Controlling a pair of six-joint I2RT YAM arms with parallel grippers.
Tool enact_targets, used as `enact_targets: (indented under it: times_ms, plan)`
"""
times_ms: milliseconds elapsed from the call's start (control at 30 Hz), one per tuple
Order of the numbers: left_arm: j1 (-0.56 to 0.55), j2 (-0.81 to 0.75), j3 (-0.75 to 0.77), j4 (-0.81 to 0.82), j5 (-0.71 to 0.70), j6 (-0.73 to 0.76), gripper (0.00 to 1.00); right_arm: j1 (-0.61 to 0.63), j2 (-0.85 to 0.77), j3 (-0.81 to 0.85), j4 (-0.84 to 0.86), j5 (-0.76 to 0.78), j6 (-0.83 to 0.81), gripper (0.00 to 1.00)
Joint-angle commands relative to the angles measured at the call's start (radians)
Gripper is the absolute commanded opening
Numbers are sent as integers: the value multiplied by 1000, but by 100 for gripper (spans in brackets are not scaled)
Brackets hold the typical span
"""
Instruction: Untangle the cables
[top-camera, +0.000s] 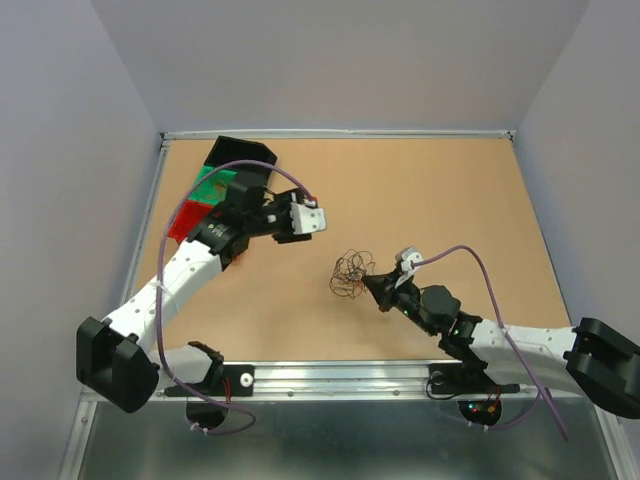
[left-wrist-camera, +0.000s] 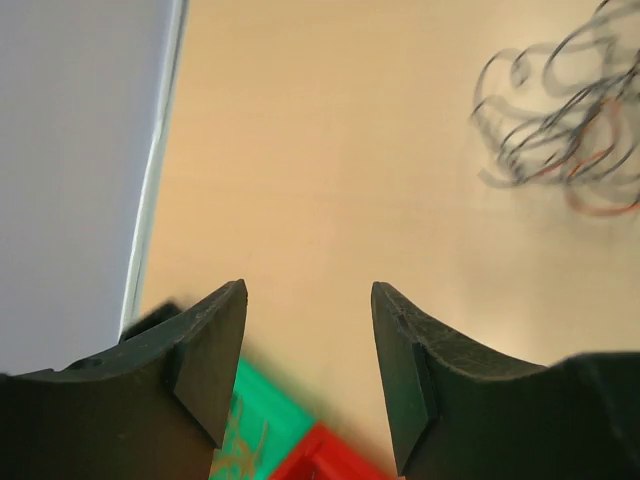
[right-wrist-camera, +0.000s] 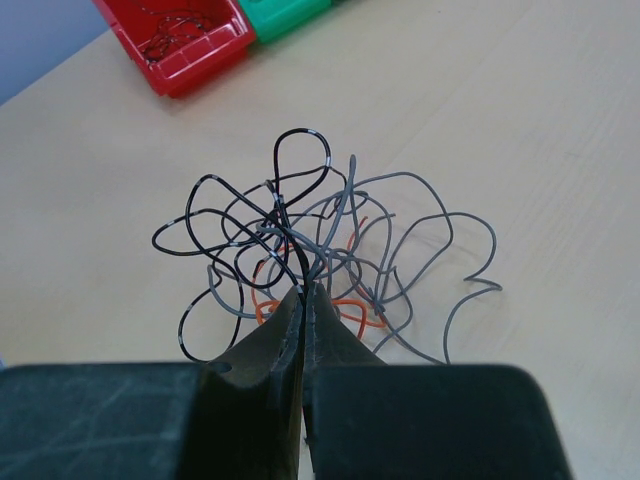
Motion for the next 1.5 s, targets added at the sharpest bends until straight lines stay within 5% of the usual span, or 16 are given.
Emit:
enact_targets:
  times_ms: [0,400,533,833,900,1133,1467]
  plan:
    - [-154,80,-15,193,56,-102,64,-4,24,66,92,-46,-2,1]
    - [-342,243,-102,386,145,-187,64,-4,63,60,126,-6,-16,0]
    - [-345,243,-136,394,168,-201,52,-4,53,55,128,-9,-11,0]
    - [-345,255,-145,348,208,-186,3,-4,96,69,140,5,-17,0]
    - [-342,237,-148,359,188,-206,3,-4,104,69,143,11,-17,0]
    - [-268,122,-206,457,217,-286,51,-4,107,63,146,29,-19,1]
    - [-260,117,-188,434,267,-327,64,-4,113,64,149,22,-17,0]
